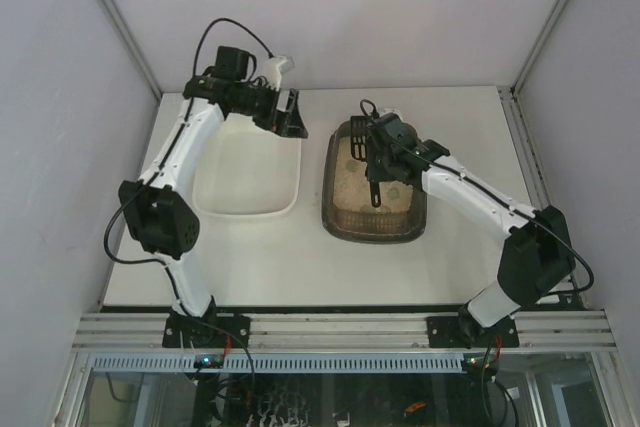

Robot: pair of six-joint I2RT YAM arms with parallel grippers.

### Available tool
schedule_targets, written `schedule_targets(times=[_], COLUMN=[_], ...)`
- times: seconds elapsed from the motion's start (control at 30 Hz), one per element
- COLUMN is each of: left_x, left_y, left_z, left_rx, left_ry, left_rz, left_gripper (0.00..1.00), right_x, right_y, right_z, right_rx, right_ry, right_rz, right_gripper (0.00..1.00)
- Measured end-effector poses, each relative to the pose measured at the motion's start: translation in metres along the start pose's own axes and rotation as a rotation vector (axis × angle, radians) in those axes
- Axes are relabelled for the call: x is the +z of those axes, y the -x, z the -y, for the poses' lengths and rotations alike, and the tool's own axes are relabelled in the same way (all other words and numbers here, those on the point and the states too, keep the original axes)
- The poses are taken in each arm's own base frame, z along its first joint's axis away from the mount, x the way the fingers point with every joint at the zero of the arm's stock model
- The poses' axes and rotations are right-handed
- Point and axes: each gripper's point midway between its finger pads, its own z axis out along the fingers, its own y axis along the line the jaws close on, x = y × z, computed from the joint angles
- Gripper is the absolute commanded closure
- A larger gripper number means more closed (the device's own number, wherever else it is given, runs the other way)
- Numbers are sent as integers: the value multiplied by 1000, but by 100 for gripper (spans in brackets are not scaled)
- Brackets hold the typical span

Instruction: Clean the litter box

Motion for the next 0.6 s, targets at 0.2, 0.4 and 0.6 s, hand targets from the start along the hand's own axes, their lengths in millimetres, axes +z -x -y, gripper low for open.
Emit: schedule_targets(times=[0.2, 0.4, 0.6], left_x=[50, 73, 72], left_y=[-12, -10, -9], left_z=[35, 54, 61], left_rx=[5, 3, -1], left_ry=[-130, -228, -259], left_rz=[-72, -96, -95], left_gripper=[0, 0, 0], right_x=[-38, -50, -53], right_y=[-7, -14, -26], right_z=[-29, -44, -60], right_rx=[-30, -57, -102], right_ry=[144, 209, 254], right_rz=[26, 18, -5], right_gripper=[100, 100, 100])
